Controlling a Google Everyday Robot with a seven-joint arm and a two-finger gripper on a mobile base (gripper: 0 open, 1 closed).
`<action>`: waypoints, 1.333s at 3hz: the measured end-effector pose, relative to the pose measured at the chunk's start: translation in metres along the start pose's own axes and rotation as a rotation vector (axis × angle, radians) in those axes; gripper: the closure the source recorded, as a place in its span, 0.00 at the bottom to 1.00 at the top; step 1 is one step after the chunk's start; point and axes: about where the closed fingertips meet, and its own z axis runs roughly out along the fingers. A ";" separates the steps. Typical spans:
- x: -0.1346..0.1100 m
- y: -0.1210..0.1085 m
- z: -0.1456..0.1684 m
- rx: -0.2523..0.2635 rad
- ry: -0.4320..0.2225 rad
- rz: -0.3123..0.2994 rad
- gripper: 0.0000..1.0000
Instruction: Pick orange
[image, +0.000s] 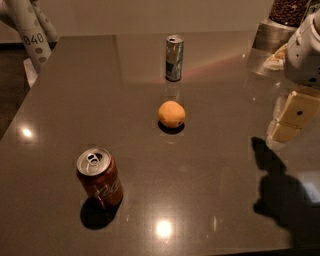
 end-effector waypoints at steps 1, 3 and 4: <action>-0.001 0.000 0.000 -0.001 -0.002 -0.001 0.00; -0.070 0.003 0.019 -0.084 -0.193 -0.024 0.00; -0.104 0.000 0.034 -0.095 -0.278 0.011 0.00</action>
Offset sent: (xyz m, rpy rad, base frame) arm 0.0075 0.0375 0.0008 0.1316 0.0469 0.0879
